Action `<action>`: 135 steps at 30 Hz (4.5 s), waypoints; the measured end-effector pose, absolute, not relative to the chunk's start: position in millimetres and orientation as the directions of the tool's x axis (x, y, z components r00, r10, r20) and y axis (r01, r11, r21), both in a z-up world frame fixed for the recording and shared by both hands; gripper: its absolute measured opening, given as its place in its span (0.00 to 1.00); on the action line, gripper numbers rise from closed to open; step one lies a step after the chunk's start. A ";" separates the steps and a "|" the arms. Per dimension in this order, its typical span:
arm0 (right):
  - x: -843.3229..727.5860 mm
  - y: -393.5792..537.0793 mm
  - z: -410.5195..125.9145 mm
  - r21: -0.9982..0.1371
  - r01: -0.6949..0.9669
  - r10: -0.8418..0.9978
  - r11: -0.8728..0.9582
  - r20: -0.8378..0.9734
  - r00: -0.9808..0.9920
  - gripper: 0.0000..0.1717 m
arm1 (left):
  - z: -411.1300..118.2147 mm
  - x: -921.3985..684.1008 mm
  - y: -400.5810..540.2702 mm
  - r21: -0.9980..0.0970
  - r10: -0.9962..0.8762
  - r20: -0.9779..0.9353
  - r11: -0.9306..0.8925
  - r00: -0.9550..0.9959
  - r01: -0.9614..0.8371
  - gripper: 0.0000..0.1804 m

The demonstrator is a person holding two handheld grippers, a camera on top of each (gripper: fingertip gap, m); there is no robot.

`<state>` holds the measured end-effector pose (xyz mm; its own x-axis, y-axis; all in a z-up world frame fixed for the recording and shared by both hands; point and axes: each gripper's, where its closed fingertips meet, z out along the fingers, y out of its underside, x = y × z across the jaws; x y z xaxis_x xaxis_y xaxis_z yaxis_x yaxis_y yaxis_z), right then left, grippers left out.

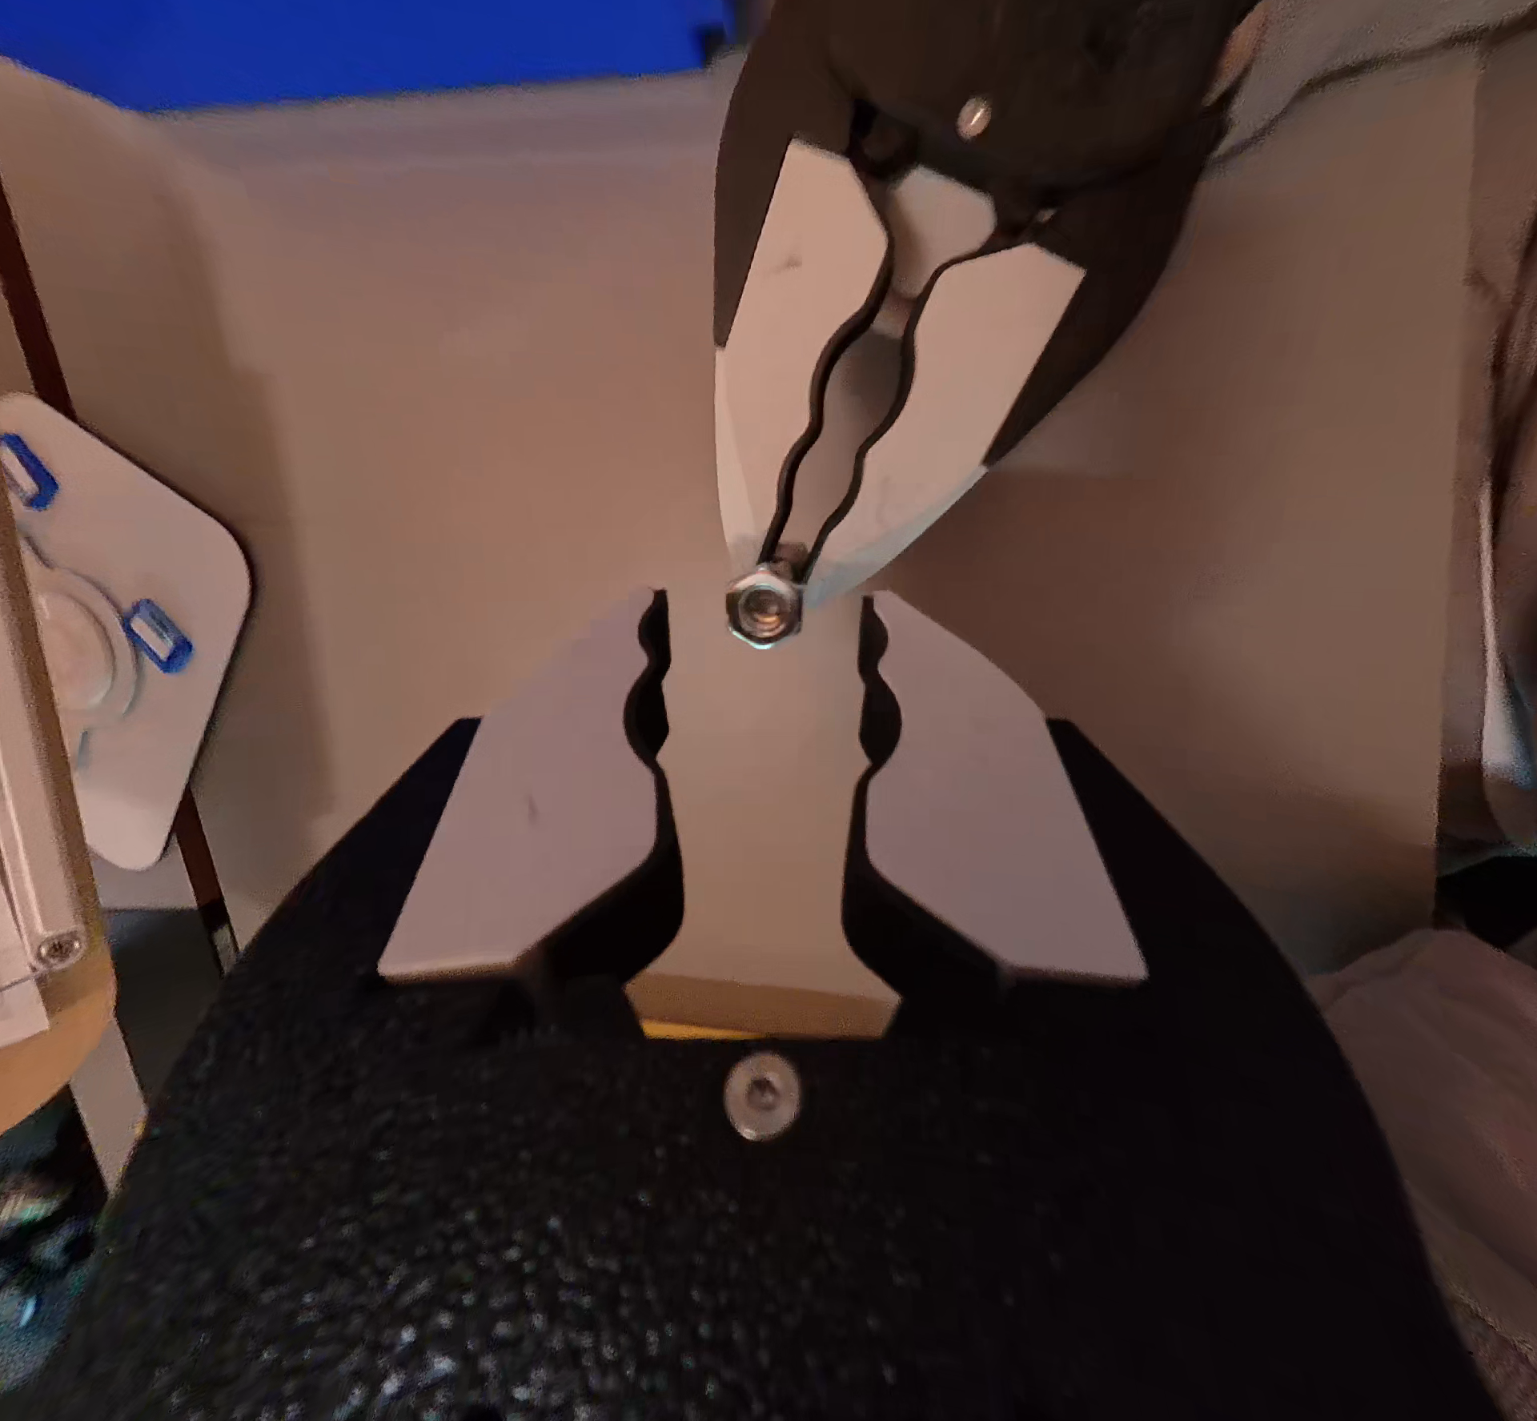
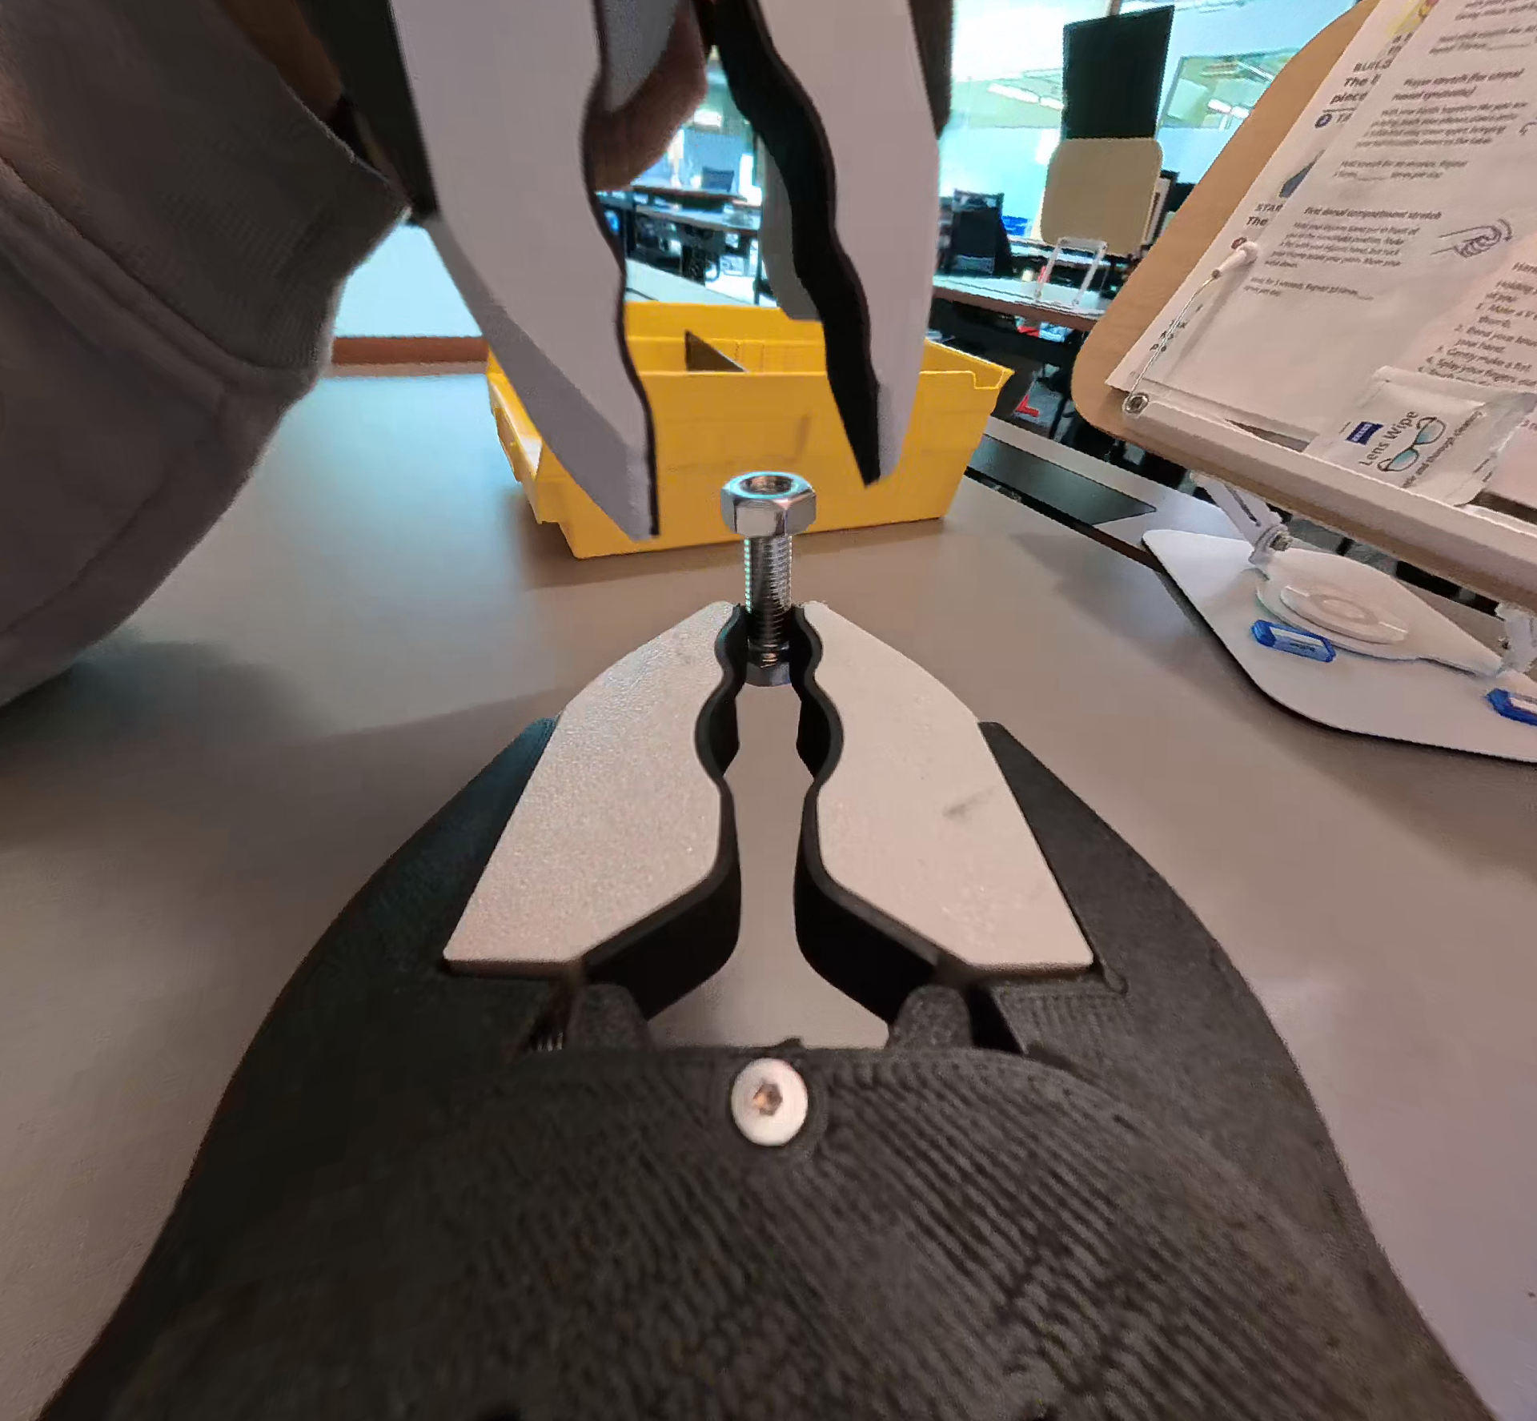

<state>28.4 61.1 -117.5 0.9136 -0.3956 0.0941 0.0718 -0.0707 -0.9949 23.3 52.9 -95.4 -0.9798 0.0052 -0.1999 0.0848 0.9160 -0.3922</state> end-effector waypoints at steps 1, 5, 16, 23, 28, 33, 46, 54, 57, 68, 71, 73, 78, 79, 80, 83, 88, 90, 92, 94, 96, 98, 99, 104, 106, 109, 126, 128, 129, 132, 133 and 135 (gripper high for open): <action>29.0 60.1 -116.0 -0.997 0.056 -0.393 -0.051 0.072 0.917 0.05 | -85.4 22.7 49.2 -0.450 -0.006 -0.210 0.888 -0.978 0.091 0.25; 30.9 54.2 -106.4 -0.999 -0.004 -0.377 0.049 -0.022 0.926 0.05 | -23.9 35.0 35.5 -0.780 -0.160 -0.220 0.621 -0.962 0.075 0.28; 39.4 49.6 -108.8 -0.997 -0.050 -0.418 0.062 -0.071 0.906 0.05 | -57.4 56.3 54.6 -0.995 -0.278 0.101 -0.042 -0.955 -0.093 0.36; 40.2 52.7 -112.9 -0.999 -0.037 -0.439 0.019 -0.042 0.897 0.05 | -83.1 54.6 48.4 -0.992 -0.274 0.124 -0.002 -0.954 -0.129 0.35; 40.3 51.9 -112.2 -0.998 -0.048 -0.430 0.031 -0.056 0.901 0.05 | -87.5 55.9 47.8 -0.991 -0.290 0.116 0.025 -0.950 -0.128 0.34; 39.0 52.9 -112.3 -0.999 -0.045 -0.422 0.027 -0.052 0.905 0.05 | -88.5 58.6 50.6 -0.989 -0.297 0.137 0.014 -0.945 -0.147 0.32; 39.4 52.1 -111.5 -0.998 -0.046 -0.424 0.034 -0.056 0.904 0.05 | -85.4 59.3 58.0 -0.991 -0.312 0.122 0.014 -0.942 -0.133 0.35; 38.5 53.1 -111.4 -0.999 -0.037 -0.421 0.031 -0.046 0.906 0.05 | -88.8 54.3 44.5 -0.992 -0.292 0.113 0.027 -0.950 -0.126 0.35; 37.7 53.4 -111.1 -0.999 -0.031 -0.419 0.031 -0.041 0.907 0.05 | -90.1 56.1 46.1 -0.991 -0.304 0.113 0.033 -0.946 -0.129 0.34; 38.7 52.0 -110.0 -0.999 -0.033 -0.423 0.044 -0.048 0.905 0.05 | -91.1 60.2 54.2 -0.991 -0.324 0.102 0.044 -0.941 -0.122 0.34; 38.8 51.3 -109.2 -0.998 -0.032 -0.424 0.051 -0.051 0.904 0.05 | -90.6 64.9 61.3 -0.992 -0.350 0.103 0.038 -0.931 -0.124 0.34; 38.7 51.1 -108.8 -0.998 -0.033 -0.424 0.054 -0.053 0.904 0.05 | -87.7 64.5 62.2 -0.991 -0.343 0.119 0.012 -0.932 -0.131 0.34; 37.9 52.2 -108.8 -0.998 -0.035 -0.419 0.056 -0.055 0.906 0.05 | -80.8 55.2 47.9 -0.992 -0.298 0.124 -0.021 -0.946 -0.124 0.35; 37.8 52.3 -108.7 -0.998 -0.034 -0.419 0.057 -0.055 0.906 0.05 | -81.4 55.6 45.7 -0.993 -0.305 0.120 -0.017 -0.945 -0.120 0.34; 37.8 52.4 -108.7 -0.998 -0.034 -0.419 0.057 -0.055 0.906 0.05 | -82.6 55.8 44.3 -0.993 -0.310 0.116 -0.013 -0.944 -0.118 0.34; 38.9 51.4 -108.1 -0.997 -0.038 -0.424 0.064 -0.061 0.904 0.05 | -86.0 58.6 46.2 -0.992 -0.324 0.122 0.000 -0.938 -0.128 0.34; 40.5 48.6 -105.5 -0.995 -0.046 -0.427 0.088 -0.079 0.901 0.05 | -85.3 68.7 63.0 -0.992 -0.382 0.119 -0.009 -0.917 -0.125 0.32; 40.5 49.1 -105.9 -0.996 -0.044 -0.429 0.083 -0.075 0.900 0.05 | -80.0 66.2 63.3 -0.991 -0.364 0.134 -0.042 -0.922 -0.127 0.31; 39.9 50.0 -106.1 -0.996 -0.042 -0.427 0.081 -0.073 0.901 0.05 | -74.9 57.6 55.7 -0.990 -0.310 0.140 -0.070 -0.940 -0.125 0.27; 40.0 50.5 -107.3 -0.997 -0.039 -0.429 0.072 -0.066 0.901 0.05 | -74.3 49.2 44.8 -0.990 -0.261 0.140 -0.070 -0.955 -0.126 0.26; 40.3 50.3 -107.3 -0.997 -0.040 -0.430 0.073 -0.068 0.900 0.05 | -78.9 46.0 36.5 -0.991 -0.251 0.132 -0.039 -0.959 -0.126 0.25; 40.9 49.6 -107.2 -0.996 -0.041 -0.432 0.075 -0.070 0.899 0.05 | -83.3 46.9 33.3 -0.993 -0.270 0.113 -0.010 -0.956 -0.115 0.25; 41.1 49.4 -107.5 -0.996 -0.041 -0.433 0.074 -0.070 0.898 0.05 | -84.2 48.3 33.7 -0.994 -0.284 0.107 -0.004 -0.953 -0.110 0.25; 42.3 48.7 -108.0 -0.996 -0.043 -0.442 0.072 -0.071 0.894 0.05 | -85.6 54.5 42.9 -0.992 -0.309 0.120 -0.005 -0.944 -0.125 0.25; 43.5 47.1 -107.6 -0.996 -0.045 -0.447 0.077 -0.075 0.891 0.05 | -87.1 59.5 49.8 -0.992 -0.339 0.113 0.009 -0.934 -0.123 0.25; 43.9 46.2 -106.9 -0.996 -0.043 -0.449 0.080 -0.075 0.890 0.05 | -86.5 66.1 59.7 -0.993 -0.380 0.107 0.007 -0.919 -0.119 0.25; 44.1 44.7 -103.7 -0.988 -0.082 -0.431 0.129 -0.130 0.893 0.05 | -86.2 68.4 61.0 -0.990 -0.386 0.134 -0.020 -0.913 -0.137 0.26; 43.7 45.5 -104.1 -0.989 -0.080 -0.431 0.124 -0.126 0.893 0.05 | -79.1 62.7 57.0 -0.988 -0.346 0.154 -0.065 -0.926 -0.140 0.28; 43.2 46.0 -104.3 -0.989 -0.078 -0.430 0.122 -0.124 0.894 0.05 | -76.9 59.5 53.1 -0.987 -0.325 0.160 -0.079 -0.932 -0.141 0.28; 42.7 47.2 -105.2 -0.991 -0.073 -0.431 0.111 -0.114 0.895 0.05 | -77.6 54.6 41.6 -0.984 -0.296 0.173 -0.088 -0.939 -0.154 0.28; 42.3 47.6 -105.3 -0.991 -0.074 -0.428 0.111 -0.114 0.897 0.05 | -79.5 54.4 38.8 -0.983 -0.293 0.180 -0.084 -0.939 -0.162 0.28; 42.2 47.7 -105.0 -0.991 -0.073 -0.428 0.113 -0.115 0.897 0.05 | -84.1 56.1 35.8 -0.981 -0.304 0.191 -0.071 -0.933 -0.178 0.28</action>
